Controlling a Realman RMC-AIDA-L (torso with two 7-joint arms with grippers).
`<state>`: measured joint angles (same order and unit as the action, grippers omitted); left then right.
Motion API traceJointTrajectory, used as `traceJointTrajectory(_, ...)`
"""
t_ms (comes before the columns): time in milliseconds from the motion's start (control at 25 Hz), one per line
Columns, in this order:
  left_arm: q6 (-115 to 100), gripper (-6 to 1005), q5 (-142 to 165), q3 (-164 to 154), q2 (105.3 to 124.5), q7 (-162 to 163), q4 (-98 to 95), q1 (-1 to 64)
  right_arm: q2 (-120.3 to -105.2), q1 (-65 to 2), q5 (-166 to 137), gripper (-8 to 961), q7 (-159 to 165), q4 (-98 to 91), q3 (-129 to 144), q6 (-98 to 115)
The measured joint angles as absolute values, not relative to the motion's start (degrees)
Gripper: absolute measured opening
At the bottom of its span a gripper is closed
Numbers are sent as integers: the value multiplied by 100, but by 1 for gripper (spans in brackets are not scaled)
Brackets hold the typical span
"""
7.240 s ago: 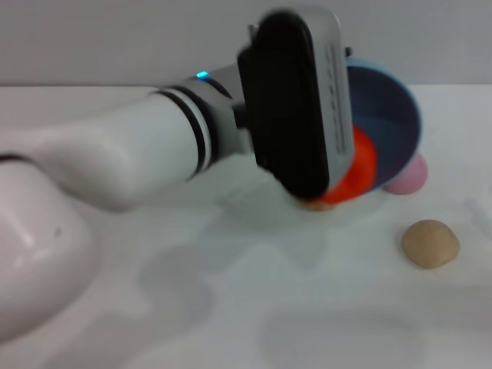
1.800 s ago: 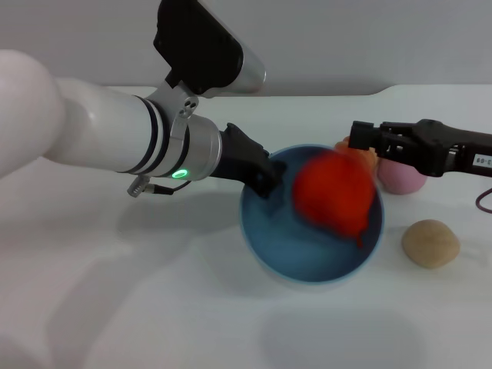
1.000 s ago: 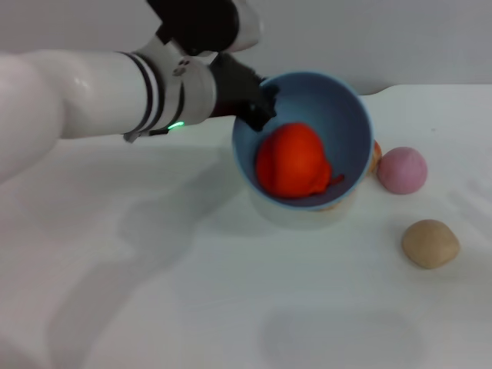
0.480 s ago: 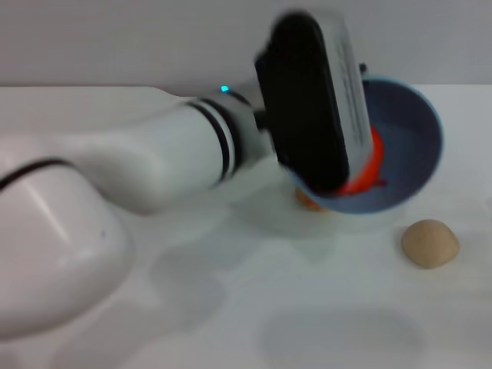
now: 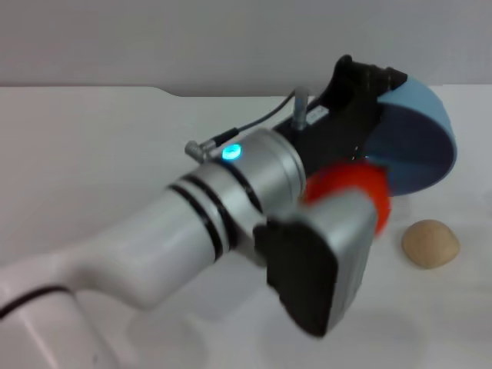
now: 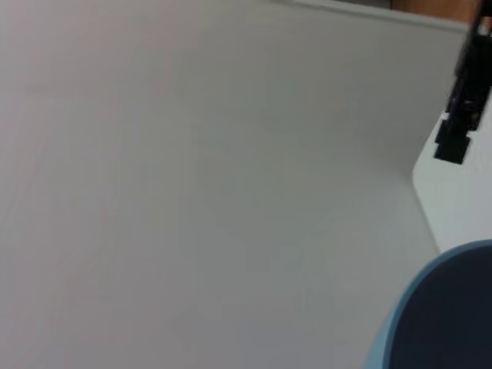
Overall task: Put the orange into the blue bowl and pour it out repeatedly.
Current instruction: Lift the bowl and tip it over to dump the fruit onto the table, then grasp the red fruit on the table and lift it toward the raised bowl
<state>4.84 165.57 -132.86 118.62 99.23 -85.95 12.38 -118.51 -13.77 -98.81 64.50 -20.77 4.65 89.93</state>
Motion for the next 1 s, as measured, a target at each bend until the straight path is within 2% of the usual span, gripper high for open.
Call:
traceJointTrajectory(240,1230,0,16371,-13375,11881,9523,-8266,1103,-11859,-1444,-9881,720,6449,-2074,452,8991)
traceJointTrajectory(480,731,0,14166,-12798,11888,9785,-8575,1219,-11847,-1491,-9896,719,6745,-2080,477,8978)
traceJointTrajectory(600,-1128,0,12772,-11419,11854,10714,-8729,1603,-11805,-1519,-9961,719,7277,-2243,584,8978)
traceJointTrajectory(680,-1626,0,12679,-11081,11842,11074,-8707,1719,-11786,-1535,-9997,718,7419,-2300,614,8977)
traceJointTrajectory(880,-4096,-1,13237,-9594,11814,12904,-8279,2456,-11658,-1710,-10539,719,7880,-2467,701,8989)
traceJointTrajectory(1000,-4759,-1,13797,-9362,11809,13680,-8028,2731,-11557,-1953,-11206,719,8409,-2579,1042,9048)
